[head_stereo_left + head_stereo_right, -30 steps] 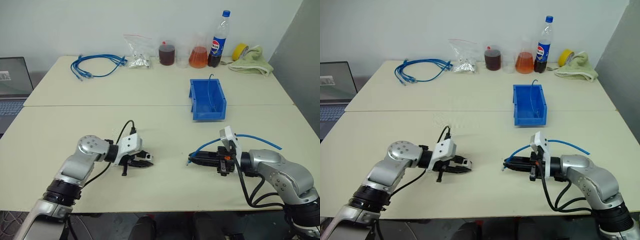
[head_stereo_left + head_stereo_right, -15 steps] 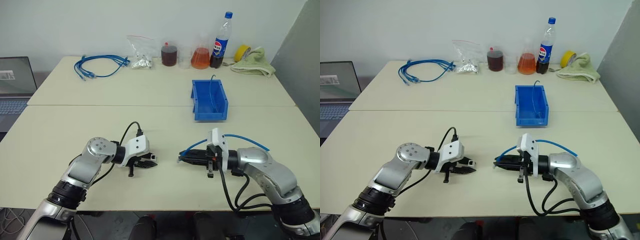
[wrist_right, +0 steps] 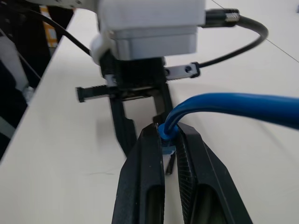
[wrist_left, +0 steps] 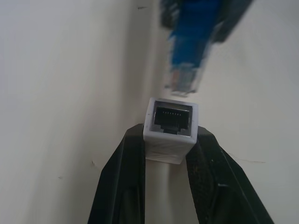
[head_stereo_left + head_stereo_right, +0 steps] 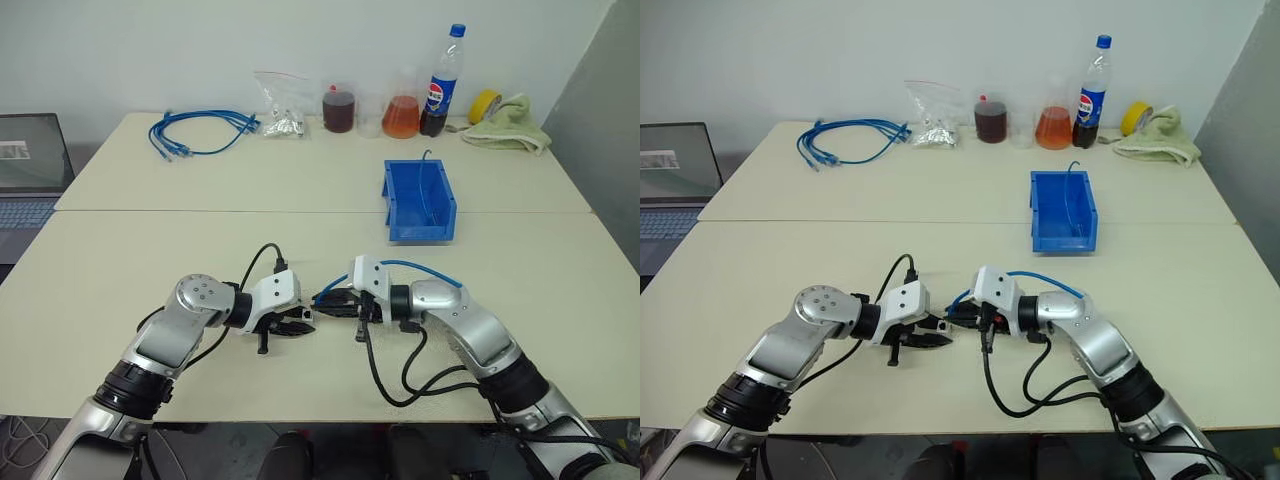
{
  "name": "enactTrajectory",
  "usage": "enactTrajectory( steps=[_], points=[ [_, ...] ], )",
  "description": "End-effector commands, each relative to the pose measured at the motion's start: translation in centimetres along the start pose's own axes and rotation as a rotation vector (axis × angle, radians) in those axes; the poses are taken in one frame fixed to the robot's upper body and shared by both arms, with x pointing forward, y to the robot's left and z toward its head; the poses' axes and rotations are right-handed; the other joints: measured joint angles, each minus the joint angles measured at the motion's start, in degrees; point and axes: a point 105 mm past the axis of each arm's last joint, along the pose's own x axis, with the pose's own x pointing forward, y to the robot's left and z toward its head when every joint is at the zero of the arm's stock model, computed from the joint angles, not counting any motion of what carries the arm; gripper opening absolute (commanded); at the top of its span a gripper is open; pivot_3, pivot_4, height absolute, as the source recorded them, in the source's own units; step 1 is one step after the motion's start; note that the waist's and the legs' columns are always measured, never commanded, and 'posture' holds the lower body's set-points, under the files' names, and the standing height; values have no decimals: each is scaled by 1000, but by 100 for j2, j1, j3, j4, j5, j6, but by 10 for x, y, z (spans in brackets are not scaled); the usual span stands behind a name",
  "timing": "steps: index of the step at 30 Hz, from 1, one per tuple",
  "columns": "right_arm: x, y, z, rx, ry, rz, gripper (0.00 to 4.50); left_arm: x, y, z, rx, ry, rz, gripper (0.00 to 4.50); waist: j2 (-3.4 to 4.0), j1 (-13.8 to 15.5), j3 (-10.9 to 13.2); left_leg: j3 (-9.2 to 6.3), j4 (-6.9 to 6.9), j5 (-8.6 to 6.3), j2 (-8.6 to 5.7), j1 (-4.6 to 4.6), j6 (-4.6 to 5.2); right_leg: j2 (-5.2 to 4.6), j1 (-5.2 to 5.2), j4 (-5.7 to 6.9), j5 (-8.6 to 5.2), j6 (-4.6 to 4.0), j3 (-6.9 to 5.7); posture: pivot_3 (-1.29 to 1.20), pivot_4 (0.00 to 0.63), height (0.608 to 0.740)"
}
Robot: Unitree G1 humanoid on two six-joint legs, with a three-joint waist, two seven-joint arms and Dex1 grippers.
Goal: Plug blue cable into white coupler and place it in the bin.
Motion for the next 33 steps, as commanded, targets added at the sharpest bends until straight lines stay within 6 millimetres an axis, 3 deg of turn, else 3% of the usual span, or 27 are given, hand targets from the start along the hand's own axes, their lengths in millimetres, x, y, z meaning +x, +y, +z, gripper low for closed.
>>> enactTrajectory(
  steps=[1,17,33],
  points=[
    [5,-1,10,-54,-25,-13,92,10,-13,-17,-51,60,-68,875,2,-3,-2,0,0,0,0,0,0,0,-1,0,0,0,1,0,150,740],
    [6,14,6,-45,13,64,92,9,-10,-19,-56,71,-67,873,7,-4,-11,0,0,0,0,1,0,0,0,1,0,0,1,0,150,740],
    [10,5,-3,-66,72,9,92,9,-12,-20,-58,73,-77,872,34,-17,-37,0,0,0,1,7,1,4,3,3,0,0,2,0,150,740]
  ],
)
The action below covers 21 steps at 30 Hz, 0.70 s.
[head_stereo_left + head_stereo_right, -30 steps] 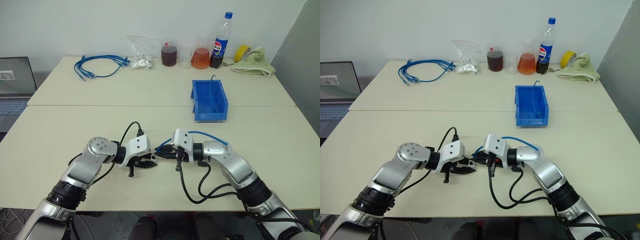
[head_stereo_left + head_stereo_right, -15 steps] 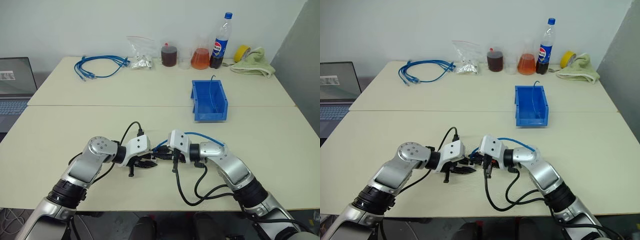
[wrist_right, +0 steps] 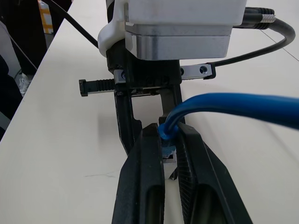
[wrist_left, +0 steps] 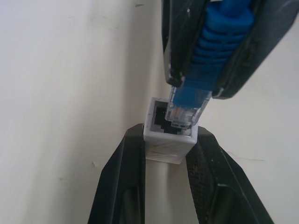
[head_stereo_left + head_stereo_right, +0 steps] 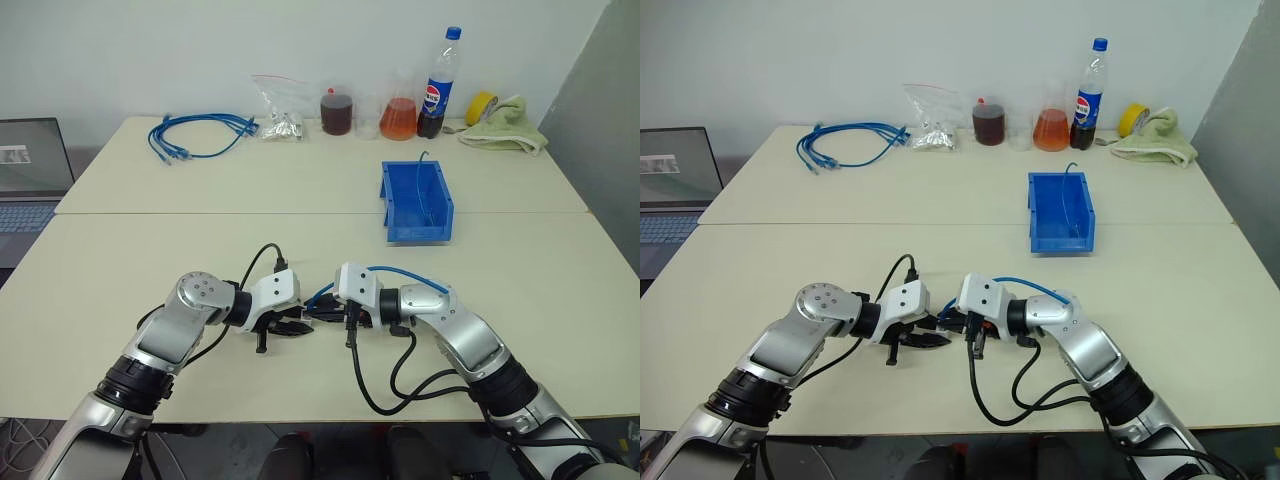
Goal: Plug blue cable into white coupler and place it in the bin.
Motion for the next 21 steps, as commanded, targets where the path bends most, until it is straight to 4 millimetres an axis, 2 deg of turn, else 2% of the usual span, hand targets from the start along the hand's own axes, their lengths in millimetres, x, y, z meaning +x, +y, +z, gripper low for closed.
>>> enactTrajectory(
  steps=[1,12,21],
  points=[
    [3,0,-5,-14,36,0,92,10,-14,-17,-48,58,-59,872,2,-3,-4,0,0,0,0,1,0,1,0,0,0,0,0,0,150,740],
    [10,3,-10,-4,54,26,92,11,-16,-17,-50,53,-61,871,12,-13,-31,0,-3,-1,2,6,1,6,2,0,0,0,3,0,150,740],
    [8,8,-18,0,82,64,91,11,-13,-18,-53,52,-48,866,12,-13,-35,0,-4,-1,2,8,1,6,4,-1,0,0,5,0,150,740]
  ],
)
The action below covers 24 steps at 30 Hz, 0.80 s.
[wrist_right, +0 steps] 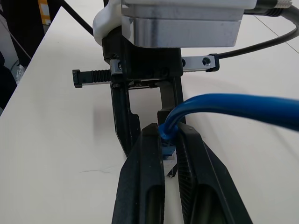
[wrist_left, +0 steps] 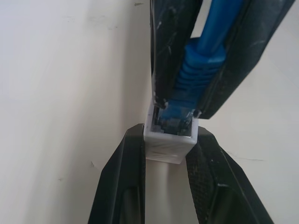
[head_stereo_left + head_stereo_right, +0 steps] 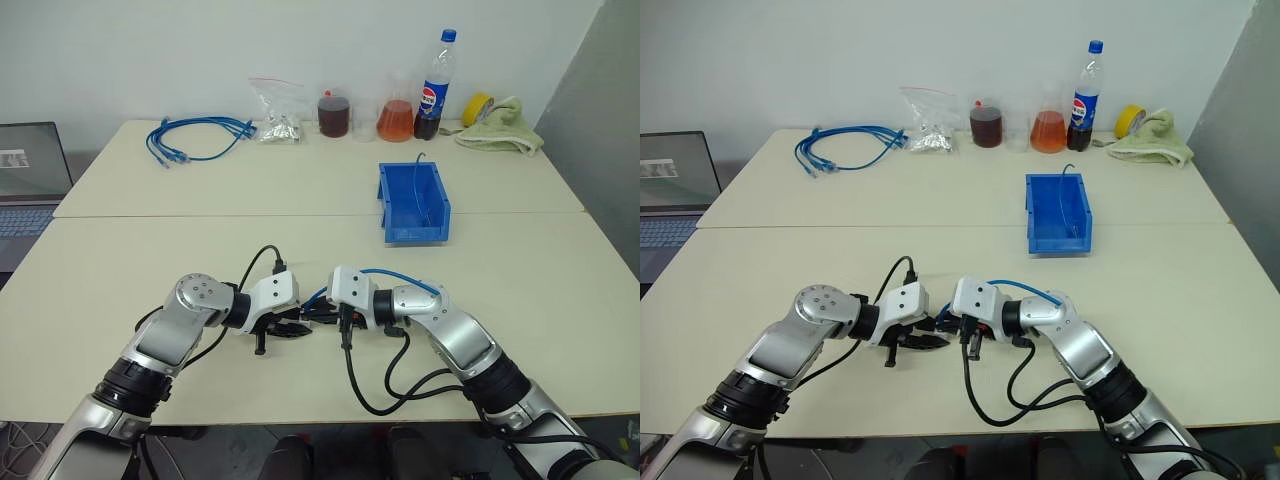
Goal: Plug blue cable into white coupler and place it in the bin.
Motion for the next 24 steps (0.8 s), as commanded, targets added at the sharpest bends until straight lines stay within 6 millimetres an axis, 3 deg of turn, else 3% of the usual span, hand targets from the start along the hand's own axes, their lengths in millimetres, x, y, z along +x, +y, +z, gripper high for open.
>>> enactTrajectory(
  steps=[1,12,24],
  points=[
    [1,8,-11,14,49,48,91,11,-11,-15,-47,45,-49,866,1,1,-1,0,0,0,0,0,0,0,1,0,0,0,0,0,150,740],
    [17,18,-15,59,55,157,91,13,-13,-15,-48,42,-53,864,4,-1,-18,1,-3,0,0,10,0,0,8,-1,0,0,2,0,150,740],
    [22,23,-21,40,104,187,90,12,-15,-16,-50,39,-54,845,12,-5,-59,1,-11,-1,1,30,2,2,17,-1,-1,0,8,0,150,740]
  ],
)
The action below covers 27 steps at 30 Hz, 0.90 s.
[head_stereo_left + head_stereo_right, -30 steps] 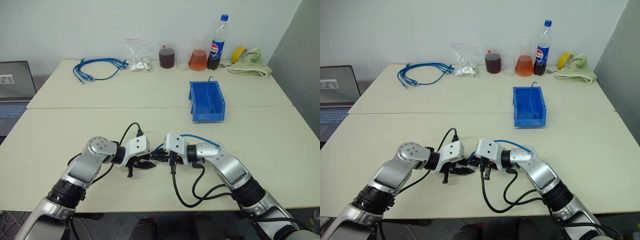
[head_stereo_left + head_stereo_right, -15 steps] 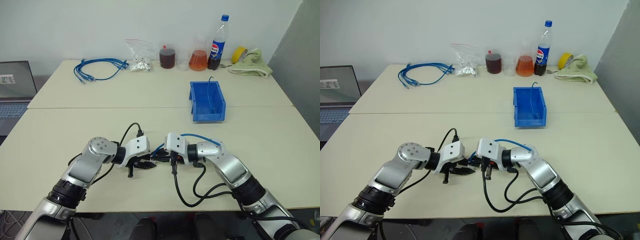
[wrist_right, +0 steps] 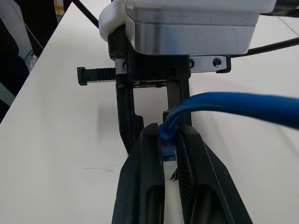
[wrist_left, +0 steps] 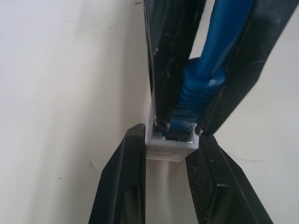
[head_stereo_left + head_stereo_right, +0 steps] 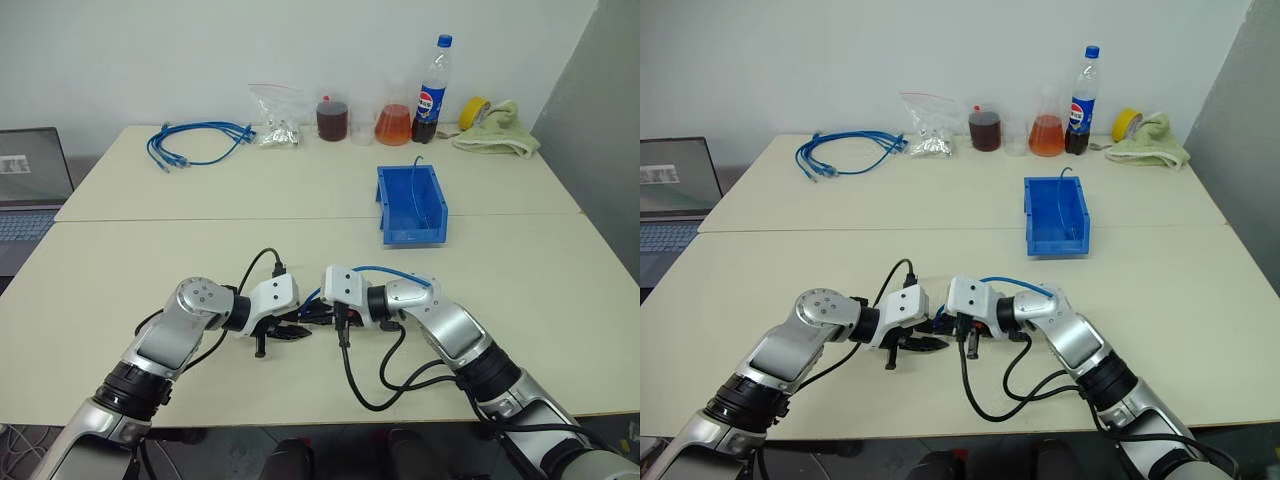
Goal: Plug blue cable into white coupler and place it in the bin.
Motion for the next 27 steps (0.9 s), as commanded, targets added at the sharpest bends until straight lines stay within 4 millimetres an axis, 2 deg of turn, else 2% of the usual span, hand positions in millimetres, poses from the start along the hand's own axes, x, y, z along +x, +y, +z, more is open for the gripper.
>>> enactTrajectory(
  steps=[1,7,8,18,22,26,27],
  points=[
    [12,19,-19,49,69,89,90,10,-12,-12,-38,28,-54,844,1,0,-1,0,0,0,0,0,0,1,0,0,0,0,0,0,150,740],
    [5,1,-14,50,31,7,90,5,-7,-16,-48,11,-17,827,1,-13,-2,-2,0,0,3,1,0,4,-1,0,0,-1,0,0,150,740],
    [3,-1,-12,53,23,-3,90,3,-7,-18,-53,11,-15,1527,1,-16,-1,-1,-1,0,4,0,0,6,-1,0,0,-1,0,0,150,740],
    [-15,-25,6,78,-52,-130,90,-14,0,-11,-92,-90,48,3607,2,-23,6,-7,1,1,6,-2,0,8,-3,3,0,-1,-4,0,150,740],
    [-36,-41,17,151,-117,-222,90,-30,5,2,-110,-156,107,4470,-5,-29,18,-15,2,1,13,-24,0,13,-25,5,1,-2,-4,0,150,740],
    [-70,-52,24,216,-171,-322,90,-40,16,25,-90,-242,213,4500,-10,1,36,-26,4,1,10,-58,-1,9,-54,2,2,-5,-3,0,150,740],
    [-86,-57,27,237,-195,-373,90,-41,25,36,-80,-275,278,4500,-10,11,37,-25,2,1,8,-59,-1,6,-55,0,2,-5,-2,0,150,740]
  ],
)
